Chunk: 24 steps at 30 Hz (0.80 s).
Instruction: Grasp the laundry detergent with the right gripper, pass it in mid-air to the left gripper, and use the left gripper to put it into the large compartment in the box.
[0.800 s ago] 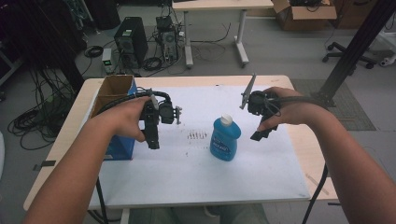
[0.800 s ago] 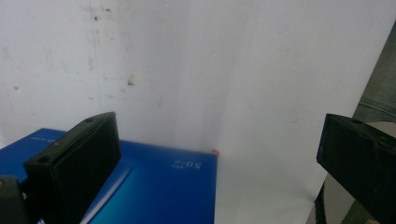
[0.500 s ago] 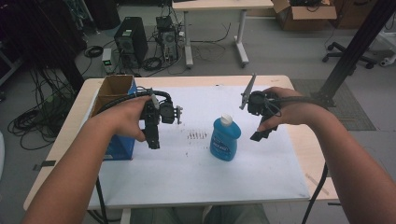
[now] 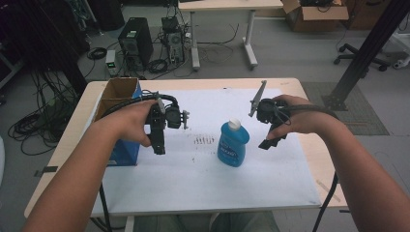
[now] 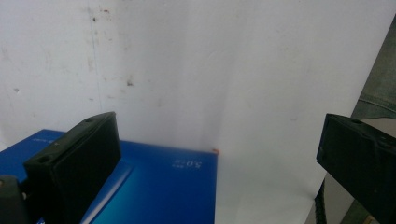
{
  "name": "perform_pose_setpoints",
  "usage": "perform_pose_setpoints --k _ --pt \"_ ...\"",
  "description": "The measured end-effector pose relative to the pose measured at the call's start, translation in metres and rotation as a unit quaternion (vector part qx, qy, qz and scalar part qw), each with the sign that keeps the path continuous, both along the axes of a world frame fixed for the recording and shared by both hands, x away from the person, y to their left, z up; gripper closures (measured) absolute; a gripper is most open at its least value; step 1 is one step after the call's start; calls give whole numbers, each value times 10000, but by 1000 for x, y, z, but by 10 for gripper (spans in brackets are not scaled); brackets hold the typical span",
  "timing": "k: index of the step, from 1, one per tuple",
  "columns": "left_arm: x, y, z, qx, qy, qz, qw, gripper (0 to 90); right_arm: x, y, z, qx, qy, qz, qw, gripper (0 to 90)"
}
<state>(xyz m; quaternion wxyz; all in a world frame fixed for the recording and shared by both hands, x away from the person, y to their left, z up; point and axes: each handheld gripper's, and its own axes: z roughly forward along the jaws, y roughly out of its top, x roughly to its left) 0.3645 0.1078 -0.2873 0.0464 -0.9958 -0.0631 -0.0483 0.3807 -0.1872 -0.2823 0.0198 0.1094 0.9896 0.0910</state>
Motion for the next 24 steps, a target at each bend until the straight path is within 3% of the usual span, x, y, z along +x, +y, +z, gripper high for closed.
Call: perform_pose_setpoints --k 24 --pt "-6 1 -1 -20 -3 -15 10000 2 -14 -9 -40 561 -32 -339 9978 57"
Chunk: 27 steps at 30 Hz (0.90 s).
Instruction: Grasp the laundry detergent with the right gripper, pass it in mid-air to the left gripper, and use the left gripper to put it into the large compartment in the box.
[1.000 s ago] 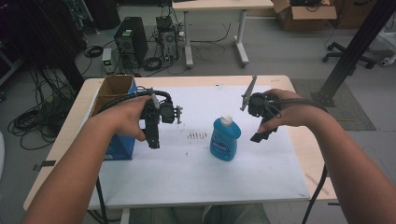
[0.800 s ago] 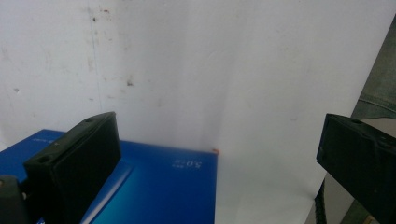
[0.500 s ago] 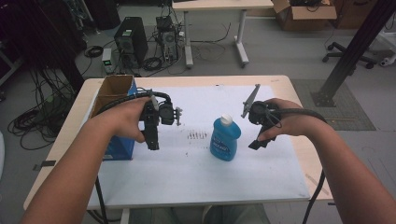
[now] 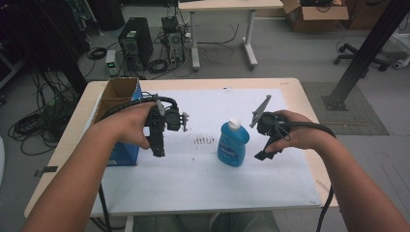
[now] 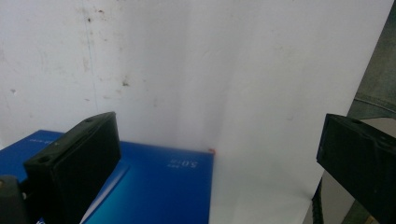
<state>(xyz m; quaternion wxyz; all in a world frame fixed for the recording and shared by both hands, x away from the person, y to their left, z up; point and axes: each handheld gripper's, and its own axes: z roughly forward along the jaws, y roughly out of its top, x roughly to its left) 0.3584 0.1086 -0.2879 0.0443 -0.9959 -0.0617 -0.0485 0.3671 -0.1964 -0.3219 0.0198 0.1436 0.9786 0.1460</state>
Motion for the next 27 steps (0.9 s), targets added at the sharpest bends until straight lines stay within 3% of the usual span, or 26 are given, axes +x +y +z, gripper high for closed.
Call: perform_pose_setpoints --k 14,27 --pt "-1 -1 0 22 5 -18 10000 2 -2 -3 -11 142 -4 -78 9999 56" --pt "-4 0 -3 -1 12 -26 10000 2 -8 -5 -27 552 -71 -272 9981 55"
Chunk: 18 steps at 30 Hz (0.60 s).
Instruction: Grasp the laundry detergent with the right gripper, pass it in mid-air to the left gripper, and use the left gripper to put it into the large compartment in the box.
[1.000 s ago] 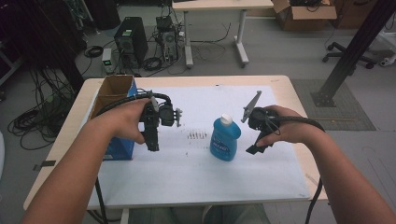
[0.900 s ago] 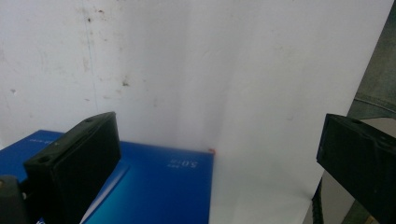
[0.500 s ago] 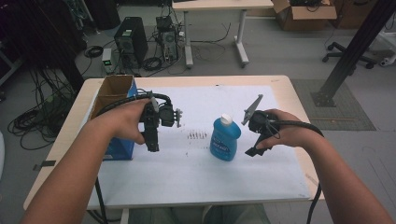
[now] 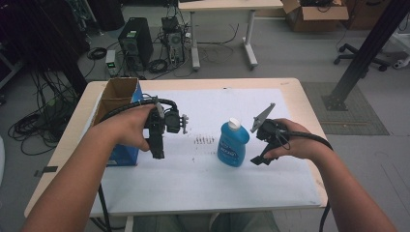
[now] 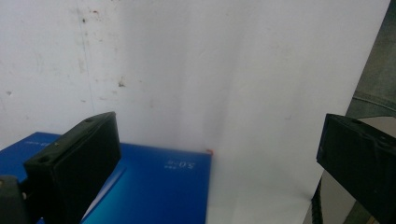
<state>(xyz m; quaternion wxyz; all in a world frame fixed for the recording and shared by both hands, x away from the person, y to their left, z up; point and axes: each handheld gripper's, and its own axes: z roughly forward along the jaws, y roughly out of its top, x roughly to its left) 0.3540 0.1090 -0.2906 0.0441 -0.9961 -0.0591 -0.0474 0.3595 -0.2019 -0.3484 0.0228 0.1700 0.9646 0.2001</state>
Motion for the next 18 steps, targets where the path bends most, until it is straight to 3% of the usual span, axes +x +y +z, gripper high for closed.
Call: perform_pose_setpoints --k 11,18 --pt "0 2 1 15 -12 -9 10000 2 -5 1 -13 356 -157 -159 9991 54" --pt "-1 3 -1 24 1 -7 10000 2 -7 -2 -24 804 -371 -402 9953 52"
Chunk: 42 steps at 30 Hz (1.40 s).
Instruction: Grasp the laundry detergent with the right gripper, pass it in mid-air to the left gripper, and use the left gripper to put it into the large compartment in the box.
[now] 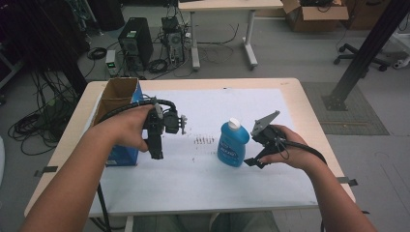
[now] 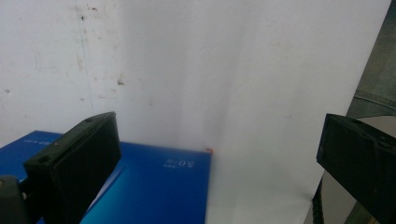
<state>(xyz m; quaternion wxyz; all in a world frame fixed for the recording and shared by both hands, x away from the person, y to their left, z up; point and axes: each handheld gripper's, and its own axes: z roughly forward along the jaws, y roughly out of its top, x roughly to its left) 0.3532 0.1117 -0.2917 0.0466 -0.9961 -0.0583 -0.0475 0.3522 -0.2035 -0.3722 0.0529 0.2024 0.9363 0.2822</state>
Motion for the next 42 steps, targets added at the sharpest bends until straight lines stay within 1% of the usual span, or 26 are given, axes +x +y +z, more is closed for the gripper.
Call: perform_pose_setpoints --k 1,2,4,8,10,11,13,15,16,22,23,24,27,28,32,34,35,37,42 --pt "0 0 0 0 0 0 10000 2 0 0 0 0 0 0 10000 52" --pt "0 1 -1 -41 -15 8 10000 2 0 0 -1 62 -35 -29 10000 51" --pt "0 1 -1 -45 -17 21 10000 2 -2 1 -6 265 -150 -59 9995 51" --pt "1 2 0 -27 -15 -2 10000 2 -3 4 -11 448 -276 -90 9986 50" --pt "1 1 0 -10 -10 9 10000 2 -4 5 -12 483 -304 -96 9983 50" --pt "1 2 -1 -53 -36 24 10000 2 -4 6 -14 580 -374 -78 9976 50" --pt "1 3 -1 -19 -17 27 10000 2 -4 7 -14 651 -415 -125 9969 49" --pt "1 3 -2 -43 -30 29 10000 2 -4 7 -15 691 -446 -131 9965 48" --pt "1 4 -2 -34 -20 36 10000 2 -4 7 -15 798 -474 -167 9955 48" --pt "2 4 -3 -1 -45 63 10000 2 -5 9 -19 898 -563 -200 9942 46" --pt "2 3 -4 -7 -57 49 10000 2 -5 9 -21 993 -559 -225 9932 45" --pt "3 2 -3 47 -29 33 10000 2 -5 10 -22 1006 -579 -235 9930 43" --pt "2 2 -4 50 -24 54 10000 2 -4 10 -24 1101 -589 -269 9918 34" --pt "2 2 -4 21 -33 61 10000 2 -4 11 -25 1110 -607 -290 9915 31" --pt "2 2 -4 33 -26 58 10000 2 -3 11 -27 1137 -643 -408 9906 31" --pt "2 2 -4 29 -26 62 10000 2 -3 11 -27 1239 -671 -455 9890 28" --pt "2 2 -4 54 -17 60 10000 2 -3 12 -28 1329 -707 -468 9875 24" --pt "2 2 -5 31 -11 60 10000 2 -3 12 -28 1386 -734 -478 9865 20" --pt "2 1 -5 42 -6 57 10000 2 -4 14 -30 1464 -725 -475 9854 19"
